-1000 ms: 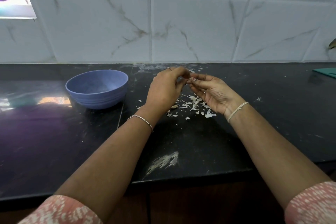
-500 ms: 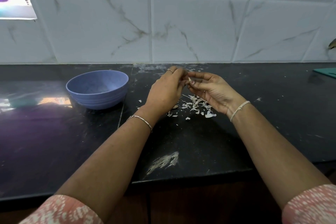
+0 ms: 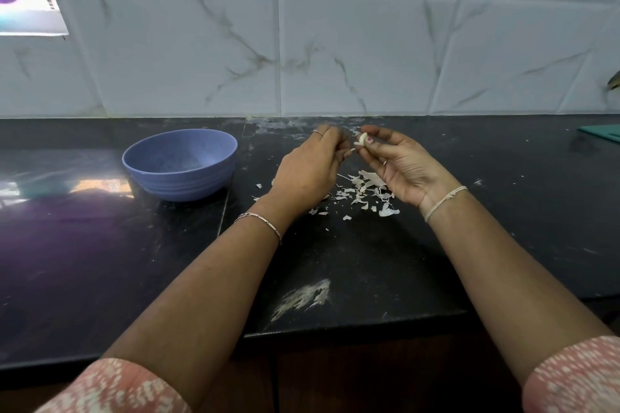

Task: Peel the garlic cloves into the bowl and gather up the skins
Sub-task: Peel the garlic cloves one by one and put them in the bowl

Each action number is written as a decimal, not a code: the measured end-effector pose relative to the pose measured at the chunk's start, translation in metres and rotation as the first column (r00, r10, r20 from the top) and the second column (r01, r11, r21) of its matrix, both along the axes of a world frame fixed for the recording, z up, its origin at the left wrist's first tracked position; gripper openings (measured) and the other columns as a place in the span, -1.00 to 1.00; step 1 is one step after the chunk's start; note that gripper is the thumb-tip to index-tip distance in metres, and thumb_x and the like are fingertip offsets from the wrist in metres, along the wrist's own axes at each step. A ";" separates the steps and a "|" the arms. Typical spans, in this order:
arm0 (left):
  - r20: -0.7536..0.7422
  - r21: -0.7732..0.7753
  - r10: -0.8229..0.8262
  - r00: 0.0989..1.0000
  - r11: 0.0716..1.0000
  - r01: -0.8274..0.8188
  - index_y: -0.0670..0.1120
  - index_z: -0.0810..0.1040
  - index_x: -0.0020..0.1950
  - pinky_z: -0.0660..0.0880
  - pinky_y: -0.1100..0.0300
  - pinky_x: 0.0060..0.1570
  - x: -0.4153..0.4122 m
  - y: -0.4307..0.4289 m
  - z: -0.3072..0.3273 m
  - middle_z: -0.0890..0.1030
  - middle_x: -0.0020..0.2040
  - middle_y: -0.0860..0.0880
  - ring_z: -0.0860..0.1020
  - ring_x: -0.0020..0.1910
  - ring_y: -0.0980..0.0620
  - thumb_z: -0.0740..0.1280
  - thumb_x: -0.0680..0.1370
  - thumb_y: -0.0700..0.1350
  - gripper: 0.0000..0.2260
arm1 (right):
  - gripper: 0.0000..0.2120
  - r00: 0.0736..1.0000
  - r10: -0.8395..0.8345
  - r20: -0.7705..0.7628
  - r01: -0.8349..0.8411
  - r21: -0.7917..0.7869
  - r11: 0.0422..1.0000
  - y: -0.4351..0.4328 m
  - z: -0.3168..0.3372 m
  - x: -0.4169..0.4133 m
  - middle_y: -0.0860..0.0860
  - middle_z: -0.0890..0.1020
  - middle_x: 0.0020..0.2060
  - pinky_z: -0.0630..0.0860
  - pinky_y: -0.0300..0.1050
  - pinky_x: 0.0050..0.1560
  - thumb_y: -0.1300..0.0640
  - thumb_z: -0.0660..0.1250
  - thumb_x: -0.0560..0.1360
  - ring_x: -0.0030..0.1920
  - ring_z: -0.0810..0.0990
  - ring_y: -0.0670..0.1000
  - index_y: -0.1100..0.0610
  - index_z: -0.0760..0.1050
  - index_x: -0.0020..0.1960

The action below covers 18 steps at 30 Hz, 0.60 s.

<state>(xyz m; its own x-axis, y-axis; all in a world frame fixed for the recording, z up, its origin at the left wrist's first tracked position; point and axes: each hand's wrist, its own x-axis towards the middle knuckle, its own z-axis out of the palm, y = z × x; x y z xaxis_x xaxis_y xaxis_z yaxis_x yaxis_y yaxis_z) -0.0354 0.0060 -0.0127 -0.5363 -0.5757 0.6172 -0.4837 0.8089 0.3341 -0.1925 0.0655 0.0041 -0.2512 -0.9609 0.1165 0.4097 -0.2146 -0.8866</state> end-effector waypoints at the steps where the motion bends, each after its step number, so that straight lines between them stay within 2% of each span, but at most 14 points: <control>1: -0.004 -0.002 0.006 1.000 1.000 -0.006 -0.06 0.43 0.16 0.32 0.12 -0.16 0.000 -0.001 -0.001 0.48 0.12 0.03 0.49 0.00 0.00 0.18 0.66 -0.01 -0.83 | -0.84 1.000 -0.003 0.018 0.002 0.004 1.000 0.001 0.001 -0.001 0.05 0.66 -0.17 0.60 -0.31 -0.12 0.41 0.29 0.52 -0.16 0.68 -0.07 0.20 0.57 -0.01; 5: 0.002 -0.019 0.057 0.998 0.998 -0.057 -0.01 0.50 0.10 0.38 0.12 -0.16 -0.001 -0.003 -0.001 0.52 0.08 0.08 0.51 -0.01 0.04 0.27 0.61 0.02 -0.85 | -0.87 0.998 -0.001 0.064 0.000 0.029 1.000 0.003 0.003 -0.003 0.05 0.66 -0.18 0.61 -0.31 -0.16 0.36 0.30 0.53 -0.17 0.67 -0.06 0.19 0.56 -0.01; 9: -0.070 0.041 0.056 0.996 0.998 -0.053 0.10 0.62 0.00 0.49 0.11 -0.17 -0.002 -0.003 -0.001 0.55 0.01 0.14 0.56 -0.13 0.09 0.36 0.55 0.03 -0.92 | -0.88 0.997 -0.011 0.071 0.009 0.023 1.000 0.004 0.004 -0.002 0.05 0.66 -0.21 0.61 -0.32 -0.17 0.37 0.31 0.52 -0.18 0.67 -0.05 0.21 0.56 -0.02; 13: -0.239 0.229 0.023 0.971 0.973 0.034 0.03 0.66 0.00 0.59 0.01 -0.11 -0.006 -0.002 0.002 0.61 -0.02 0.08 0.61 -0.18 0.07 0.31 0.55 0.11 -0.79 | -0.86 1.000 0.005 -0.006 -0.005 0.012 1.000 0.002 0.003 -0.002 0.06 0.66 -0.15 0.61 -0.31 -0.18 0.38 0.31 0.51 -0.18 0.67 -0.07 0.19 0.57 -0.02; 15: -0.387 0.385 0.033 0.922 0.914 0.129 0.00 0.64 -0.06 0.63 -0.05 -0.15 -0.007 0.001 0.006 0.65 -0.10 0.01 0.65 -0.24 0.00 0.32 0.54 0.15 -0.75 | -0.85 0.996 -0.008 -0.087 0.007 -0.012 1.000 0.001 0.001 -0.001 0.06 0.66 -0.11 0.60 -0.30 -0.16 0.38 0.33 0.50 -0.15 0.66 -0.07 0.17 0.57 -0.03; 18: -0.469 0.568 0.059 0.881 0.784 0.250 -0.11 0.64 -0.13 0.62 0.09 -0.28 -0.007 0.001 0.010 0.67 -0.17 -0.09 0.65 -0.32 -0.01 0.39 0.54 0.09 -0.73 | -0.85 0.975 -0.039 -0.220 0.024 -0.073 0.997 -0.001 -0.001 0.001 0.05 0.66 -0.11 0.61 -0.23 -0.04 0.37 0.37 0.46 -0.10 0.65 -0.07 0.17 0.57 -0.04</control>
<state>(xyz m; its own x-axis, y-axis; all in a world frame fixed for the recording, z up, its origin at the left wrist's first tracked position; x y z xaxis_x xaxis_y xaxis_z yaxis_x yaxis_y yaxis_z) -0.0424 0.0067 -0.0030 -0.3684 -0.8643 0.3424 -0.0898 0.3997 0.9122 -0.1914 0.0644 0.0027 -0.2416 -0.9407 0.2383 0.1974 -0.2881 -0.9370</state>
